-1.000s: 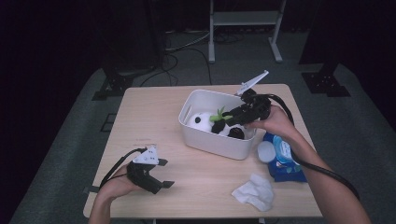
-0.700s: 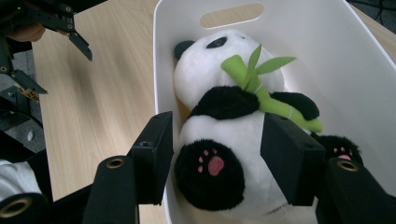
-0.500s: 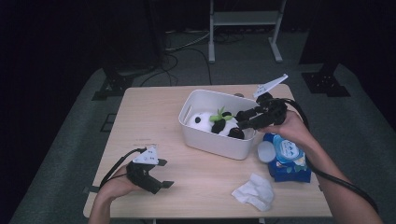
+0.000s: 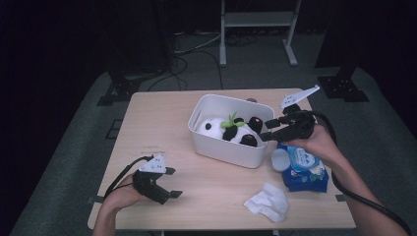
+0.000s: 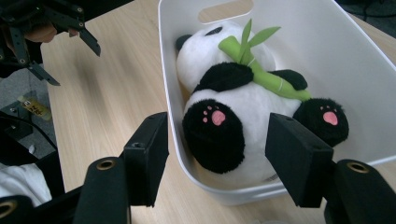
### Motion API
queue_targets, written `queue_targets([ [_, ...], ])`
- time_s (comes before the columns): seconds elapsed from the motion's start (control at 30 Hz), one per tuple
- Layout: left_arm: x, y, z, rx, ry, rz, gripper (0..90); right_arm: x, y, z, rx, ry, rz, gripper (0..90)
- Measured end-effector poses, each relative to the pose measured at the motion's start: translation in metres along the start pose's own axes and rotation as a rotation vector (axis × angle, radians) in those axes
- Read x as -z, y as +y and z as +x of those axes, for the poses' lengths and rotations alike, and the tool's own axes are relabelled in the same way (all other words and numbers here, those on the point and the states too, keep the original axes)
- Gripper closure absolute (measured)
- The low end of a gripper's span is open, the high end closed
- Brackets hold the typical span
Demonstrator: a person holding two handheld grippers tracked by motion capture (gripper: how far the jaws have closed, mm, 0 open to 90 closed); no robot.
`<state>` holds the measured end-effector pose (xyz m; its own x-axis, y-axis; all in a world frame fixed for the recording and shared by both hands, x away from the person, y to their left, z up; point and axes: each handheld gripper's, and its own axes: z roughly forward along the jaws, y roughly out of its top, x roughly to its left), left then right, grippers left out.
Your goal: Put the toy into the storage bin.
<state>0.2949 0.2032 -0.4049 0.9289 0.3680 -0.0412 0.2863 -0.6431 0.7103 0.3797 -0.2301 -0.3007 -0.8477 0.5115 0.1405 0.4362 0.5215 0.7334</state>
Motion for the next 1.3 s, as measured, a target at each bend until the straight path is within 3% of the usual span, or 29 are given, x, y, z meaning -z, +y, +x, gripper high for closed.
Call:
queue_targets([
  [0.43, 0.0, -0.002, 0.0, 0.003, 0.003, 0.01, 17.6, 0.004, -0.034, 0.003, -0.03, -0.01, 0.002, 35.6],
  [0.9, 0.0, -0.005, 0.001, 0.014, 0.01, 0.021, 17.6, 0.003, -0.077, 0.004, -0.096, 0.004, -0.009, 32.7],
  [1.3, 0.0, -0.006, 0.002, 0.019, 0.018, 0.028, 15.8, -0.002, -0.095, 0.015, -0.085, -0.021, 0.012, 30.1],
])
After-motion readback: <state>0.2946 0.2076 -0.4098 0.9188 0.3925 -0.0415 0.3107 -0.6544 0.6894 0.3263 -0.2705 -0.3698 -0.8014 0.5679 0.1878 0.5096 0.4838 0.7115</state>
